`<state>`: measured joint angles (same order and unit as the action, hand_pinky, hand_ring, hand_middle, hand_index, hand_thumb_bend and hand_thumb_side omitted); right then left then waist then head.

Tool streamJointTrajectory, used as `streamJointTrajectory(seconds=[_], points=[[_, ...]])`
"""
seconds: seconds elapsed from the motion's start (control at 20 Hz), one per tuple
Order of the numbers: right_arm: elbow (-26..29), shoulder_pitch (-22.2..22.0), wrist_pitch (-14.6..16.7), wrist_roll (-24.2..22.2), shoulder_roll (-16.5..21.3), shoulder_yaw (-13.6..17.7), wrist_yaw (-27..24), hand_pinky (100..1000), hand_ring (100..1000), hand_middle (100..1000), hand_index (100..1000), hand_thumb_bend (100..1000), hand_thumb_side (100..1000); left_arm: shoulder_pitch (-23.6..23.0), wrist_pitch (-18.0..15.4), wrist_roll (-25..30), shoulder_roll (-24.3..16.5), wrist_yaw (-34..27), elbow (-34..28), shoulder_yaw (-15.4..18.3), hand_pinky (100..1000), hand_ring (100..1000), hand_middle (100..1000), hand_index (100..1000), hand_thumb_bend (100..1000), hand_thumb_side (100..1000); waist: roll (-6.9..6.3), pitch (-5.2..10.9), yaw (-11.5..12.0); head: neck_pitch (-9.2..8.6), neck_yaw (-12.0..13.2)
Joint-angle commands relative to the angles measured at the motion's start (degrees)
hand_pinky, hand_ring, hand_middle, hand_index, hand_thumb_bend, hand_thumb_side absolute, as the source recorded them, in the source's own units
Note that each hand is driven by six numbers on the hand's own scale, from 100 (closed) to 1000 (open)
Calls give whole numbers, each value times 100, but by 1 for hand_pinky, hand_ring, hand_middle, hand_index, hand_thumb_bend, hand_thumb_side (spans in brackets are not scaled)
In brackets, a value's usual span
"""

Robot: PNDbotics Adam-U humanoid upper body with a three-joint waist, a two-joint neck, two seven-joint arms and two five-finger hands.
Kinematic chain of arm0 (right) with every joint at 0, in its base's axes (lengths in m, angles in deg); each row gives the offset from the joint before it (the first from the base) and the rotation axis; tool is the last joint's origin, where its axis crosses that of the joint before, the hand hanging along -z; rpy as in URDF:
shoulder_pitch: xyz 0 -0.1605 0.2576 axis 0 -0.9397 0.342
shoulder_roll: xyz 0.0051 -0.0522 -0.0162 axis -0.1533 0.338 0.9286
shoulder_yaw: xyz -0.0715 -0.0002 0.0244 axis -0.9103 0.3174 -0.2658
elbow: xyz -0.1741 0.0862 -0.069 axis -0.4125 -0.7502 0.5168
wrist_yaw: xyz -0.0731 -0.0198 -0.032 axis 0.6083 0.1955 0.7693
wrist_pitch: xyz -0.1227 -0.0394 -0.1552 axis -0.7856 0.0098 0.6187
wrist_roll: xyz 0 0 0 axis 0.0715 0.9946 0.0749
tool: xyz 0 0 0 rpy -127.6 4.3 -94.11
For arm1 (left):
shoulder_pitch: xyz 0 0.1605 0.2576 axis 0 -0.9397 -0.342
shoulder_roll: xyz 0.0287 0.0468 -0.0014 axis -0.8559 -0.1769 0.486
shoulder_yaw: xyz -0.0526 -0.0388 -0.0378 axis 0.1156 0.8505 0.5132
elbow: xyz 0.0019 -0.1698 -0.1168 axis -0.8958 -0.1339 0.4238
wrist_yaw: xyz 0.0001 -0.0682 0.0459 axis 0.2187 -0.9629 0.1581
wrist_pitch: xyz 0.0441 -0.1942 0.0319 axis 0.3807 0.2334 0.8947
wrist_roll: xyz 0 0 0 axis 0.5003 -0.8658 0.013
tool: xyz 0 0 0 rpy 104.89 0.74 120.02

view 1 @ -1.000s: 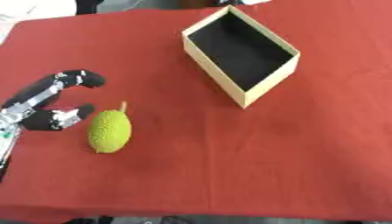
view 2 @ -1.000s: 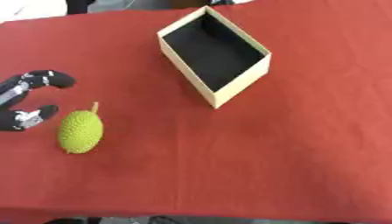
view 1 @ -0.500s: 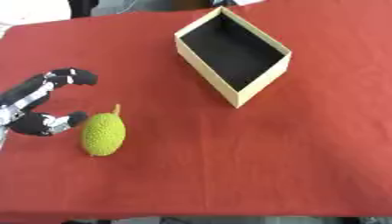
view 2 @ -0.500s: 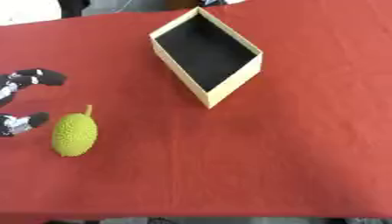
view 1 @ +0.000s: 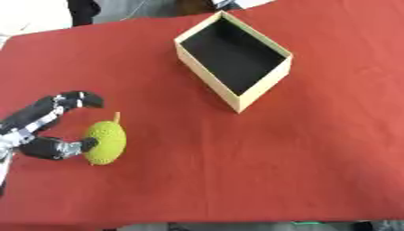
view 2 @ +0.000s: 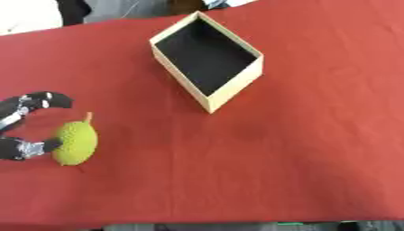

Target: Pick up objects on the table and place them in the box.

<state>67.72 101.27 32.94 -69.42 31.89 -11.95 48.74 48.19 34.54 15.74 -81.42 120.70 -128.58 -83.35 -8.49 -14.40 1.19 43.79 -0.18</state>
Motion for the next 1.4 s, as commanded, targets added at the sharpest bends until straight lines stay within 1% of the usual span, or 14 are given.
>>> streamJointTrajectory(seconds=[0.05,0.2,0.3,0.35,0.4,0.45,0.6,0.7,0.75,0.95,1.15,1.4], points=[[99,38,2,8,154,32,-15,826,780,527,751,100,668,16,-1558,1529,-54,64,-29,55,840,838,823,860,407,815,16,110,5,33,-15],[99,38,7,9,159,34,-18,826,780,526,751,100,665,12,-1558,1533,-29,130,-41,63,837,838,824,861,423,826,12,107,-7,33,-23],[99,36,6,8,153,33,-18,826,781,526,751,100,667,2,-1558,1503,-9,222,-56,111,833,838,826,873,451,831,9,101,-10,33,-25],[99,34,5,9,150,33,-17,827,781,526,751,100,670,2,-1558,1464,-4,283,-70,132,825,838,818,880,506,830,8,99,-11,33,-26],[99,29,1,9,145,33,-16,827,781,526,751,100,670,19,-1558,1381,-20,362,-102,175,823,837,814,880,530,821,6,97,-10,33,-29],[99,28,0,10,141,33,-15,827,781,526,751,100,670,29,-1558,1269,-32,455,-137,208,822,839,812,877,576,807,6,94,-12,33,-29],[99,28,2,15,138,37,-12,827,781,526,751,100,671,24,-1558,870,-41,819,-221,263,810,833,799,872,601,818,8,80,-19,33,-26],[99,27,4,16,138,37,-11,827,782,525,751,100,672,21,-1558,604,-60,1103,-266,277,793,825,778,877,627,795,7,74,-21,33,-20],[99,25,3,17,136,38,-10,827,782,525,751,100,674,21,-1558,480,-77,1259,-290,274,785,822,773,881,640,769,7,71,-22,33,-16],[99,22,-3,13,119,28,-11,828,783,525,751,100,678,29,-1558,87,-109,1839,-322,233,769,813,764,884,637,694,7,64,-23,33,-8],[99,24,-7,3,102,18,-16,828,783,524,751,100,682,77,-1558,-151,-53,2235,-217,209,752,791,731,879,612,660,8,53,-28,33,5],[99,22,-11,-4,85,11,-19,829,784,524,751,100,685,136,-1558,-343,39,2511,-82,240,736,763,693,868,567,639,5,40,-40,33,10]])
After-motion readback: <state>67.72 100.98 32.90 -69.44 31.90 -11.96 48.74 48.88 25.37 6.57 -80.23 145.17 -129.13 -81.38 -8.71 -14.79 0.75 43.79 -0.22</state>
